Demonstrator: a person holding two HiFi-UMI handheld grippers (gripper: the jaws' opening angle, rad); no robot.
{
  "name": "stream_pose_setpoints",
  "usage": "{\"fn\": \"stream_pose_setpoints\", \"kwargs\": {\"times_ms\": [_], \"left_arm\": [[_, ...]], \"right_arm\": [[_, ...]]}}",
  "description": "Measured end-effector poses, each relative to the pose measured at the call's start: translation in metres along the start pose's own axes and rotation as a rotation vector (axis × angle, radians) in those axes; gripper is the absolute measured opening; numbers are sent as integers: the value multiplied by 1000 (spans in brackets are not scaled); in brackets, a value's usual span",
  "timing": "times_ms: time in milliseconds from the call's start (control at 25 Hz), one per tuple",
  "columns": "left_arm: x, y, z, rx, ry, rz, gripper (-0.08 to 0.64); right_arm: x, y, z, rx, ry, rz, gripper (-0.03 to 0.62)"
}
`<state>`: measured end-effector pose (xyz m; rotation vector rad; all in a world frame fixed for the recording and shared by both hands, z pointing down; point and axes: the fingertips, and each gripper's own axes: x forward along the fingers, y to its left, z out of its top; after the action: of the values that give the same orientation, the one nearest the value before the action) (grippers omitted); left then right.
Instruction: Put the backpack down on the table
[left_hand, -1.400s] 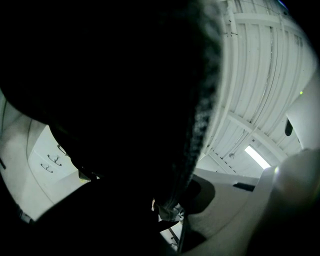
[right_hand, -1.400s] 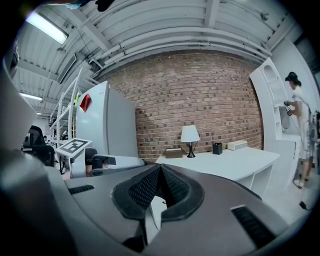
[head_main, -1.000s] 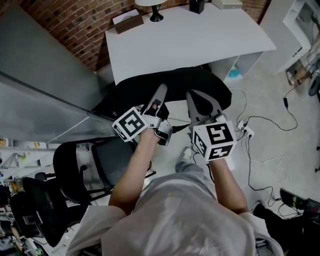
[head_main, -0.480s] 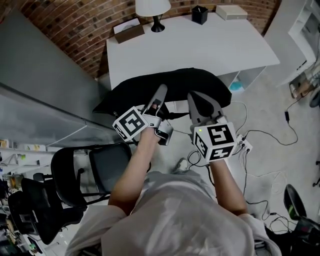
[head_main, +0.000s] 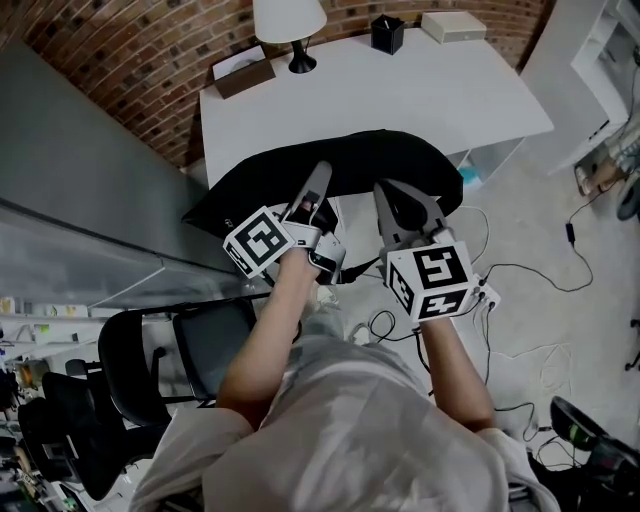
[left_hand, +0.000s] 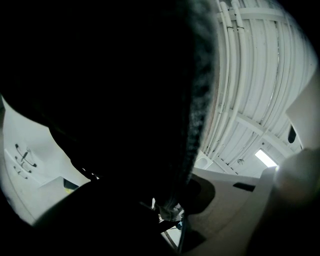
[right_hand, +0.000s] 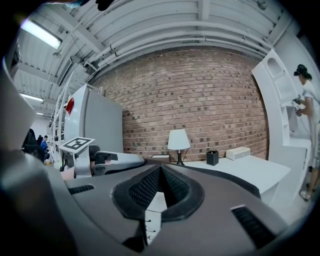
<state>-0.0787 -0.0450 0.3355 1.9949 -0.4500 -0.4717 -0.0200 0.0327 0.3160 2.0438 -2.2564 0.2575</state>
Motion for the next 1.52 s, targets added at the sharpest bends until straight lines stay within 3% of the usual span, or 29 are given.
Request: {"fn": "stream_pose_setpoints", "kwargs": {"times_ms": [200, 360, 1000, 1520], "left_arm": [[26, 18, 4, 15, 26, 29, 72], [55, 29, 13, -13, 34, 10, 72], [146, 84, 84, -74, 78, -11, 72], [192, 98, 103, -102, 91, -43, 72]], "right_arm": [[21, -20, 2, -9, 6, -24, 2], [46, -38, 6, -17, 15, -45, 2], [169, -72, 28, -27, 58, -102, 2], [211, -95, 41, -54, 52, -115, 2]]}}
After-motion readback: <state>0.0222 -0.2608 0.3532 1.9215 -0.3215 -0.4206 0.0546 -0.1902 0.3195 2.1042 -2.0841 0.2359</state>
